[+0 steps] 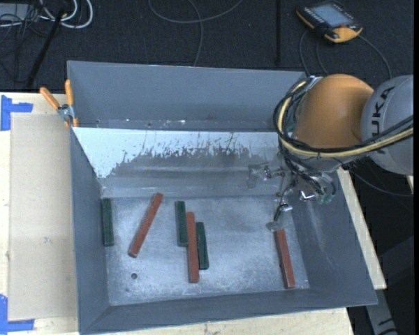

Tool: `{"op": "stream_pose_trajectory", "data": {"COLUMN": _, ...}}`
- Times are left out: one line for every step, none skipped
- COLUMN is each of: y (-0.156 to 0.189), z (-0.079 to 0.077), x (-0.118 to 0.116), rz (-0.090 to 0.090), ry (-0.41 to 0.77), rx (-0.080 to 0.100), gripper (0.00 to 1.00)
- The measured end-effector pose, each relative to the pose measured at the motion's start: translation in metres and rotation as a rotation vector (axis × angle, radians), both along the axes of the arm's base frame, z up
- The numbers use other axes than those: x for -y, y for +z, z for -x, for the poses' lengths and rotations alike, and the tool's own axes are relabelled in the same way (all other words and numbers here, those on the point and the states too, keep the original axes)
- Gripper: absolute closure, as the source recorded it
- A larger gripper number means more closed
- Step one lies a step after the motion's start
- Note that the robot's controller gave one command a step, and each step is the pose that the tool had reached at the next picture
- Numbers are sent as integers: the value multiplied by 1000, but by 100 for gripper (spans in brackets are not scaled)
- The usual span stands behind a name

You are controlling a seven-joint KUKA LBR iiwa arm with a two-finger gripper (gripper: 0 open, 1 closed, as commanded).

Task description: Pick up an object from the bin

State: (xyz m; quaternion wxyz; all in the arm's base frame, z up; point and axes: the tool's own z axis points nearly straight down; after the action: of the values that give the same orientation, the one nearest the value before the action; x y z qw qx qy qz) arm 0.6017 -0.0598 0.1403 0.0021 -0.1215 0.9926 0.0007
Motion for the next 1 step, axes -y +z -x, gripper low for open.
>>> {"op": "stream_pose_trajectory", "data": {"y": -11, "z": -7, "x": -24, "rz": 2, "ry": 69, "rx": -2, "gripper": 0}}
